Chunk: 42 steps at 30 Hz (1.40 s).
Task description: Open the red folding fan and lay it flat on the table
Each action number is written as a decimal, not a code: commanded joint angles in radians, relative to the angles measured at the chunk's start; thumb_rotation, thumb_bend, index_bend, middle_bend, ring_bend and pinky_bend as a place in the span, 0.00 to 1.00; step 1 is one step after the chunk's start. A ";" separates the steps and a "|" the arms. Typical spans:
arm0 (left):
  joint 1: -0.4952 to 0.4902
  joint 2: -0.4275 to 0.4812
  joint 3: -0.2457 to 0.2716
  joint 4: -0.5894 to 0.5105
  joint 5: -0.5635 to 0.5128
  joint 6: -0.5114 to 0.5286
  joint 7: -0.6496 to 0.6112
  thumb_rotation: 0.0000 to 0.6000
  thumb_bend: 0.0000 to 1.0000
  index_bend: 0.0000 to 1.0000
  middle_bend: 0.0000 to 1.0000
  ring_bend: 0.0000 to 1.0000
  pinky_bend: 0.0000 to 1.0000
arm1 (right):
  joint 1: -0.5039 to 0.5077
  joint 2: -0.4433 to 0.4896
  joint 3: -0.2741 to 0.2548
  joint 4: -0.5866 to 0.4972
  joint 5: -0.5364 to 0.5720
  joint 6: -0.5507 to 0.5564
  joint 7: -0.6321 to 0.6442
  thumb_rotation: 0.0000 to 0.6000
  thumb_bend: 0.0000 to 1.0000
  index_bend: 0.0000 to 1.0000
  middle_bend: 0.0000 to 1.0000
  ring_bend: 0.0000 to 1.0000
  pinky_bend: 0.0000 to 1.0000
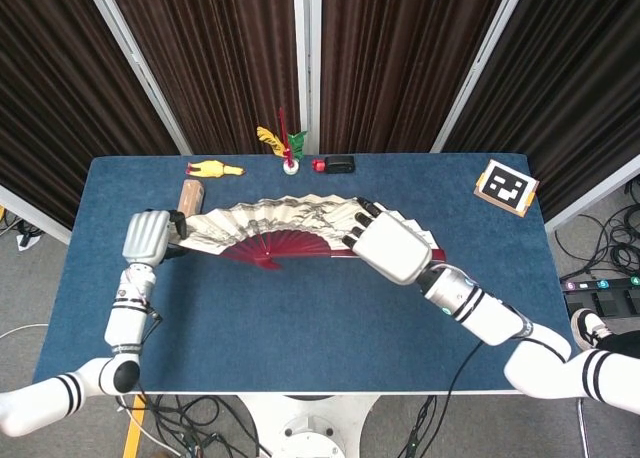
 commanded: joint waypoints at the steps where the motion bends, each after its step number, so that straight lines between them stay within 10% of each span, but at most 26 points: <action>1: 0.000 -0.002 -0.008 -0.027 -0.018 0.030 0.044 1.00 0.41 0.73 0.68 0.58 0.47 | -0.030 0.008 -0.006 -0.026 0.008 0.024 -0.036 1.00 1.00 0.80 0.63 0.39 0.22; 14: -0.034 -0.097 0.011 0.034 -0.001 0.041 0.130 1.00 0.33 0.50 0.56 0.50 0.46 | -0.137 -0.092 -0.065 0.140 -0.097 0.161 -0.001 1.00 0.75 0.69 0.57 0.32 0.13; 22: -0.053 -0.155 0.026 0.105 -0.001 0.021 0.181 1.00 0.13 0.14 0.20 0.14 0.23 | -0.190 -0.200 -0.080 0.262 -0.052 0.164 0.029 1.00 0.27 0.09 0.28 0.09 0.00; 27: -0.043 -0.173 0.036 0.128 0.034 0.052 0.170 1.00 0.02 0.07 0.10 0.05 0.15 | -0.222 -0.238 -0.076 0.287 -0.020 0.176 0.040 1.00 0.03 0.00 0.09 0.00 0.00; 42: -0.002 -0.107 0.053 0.041 0.034 0.061 0.233 1.00 0.00 0.02 0.03 0.00 0.11 | -0.237 -0.110 -0.076 0.136 0.129 -0.005 0.094 1.00 0.00 0.00 0.00 0.00 0.00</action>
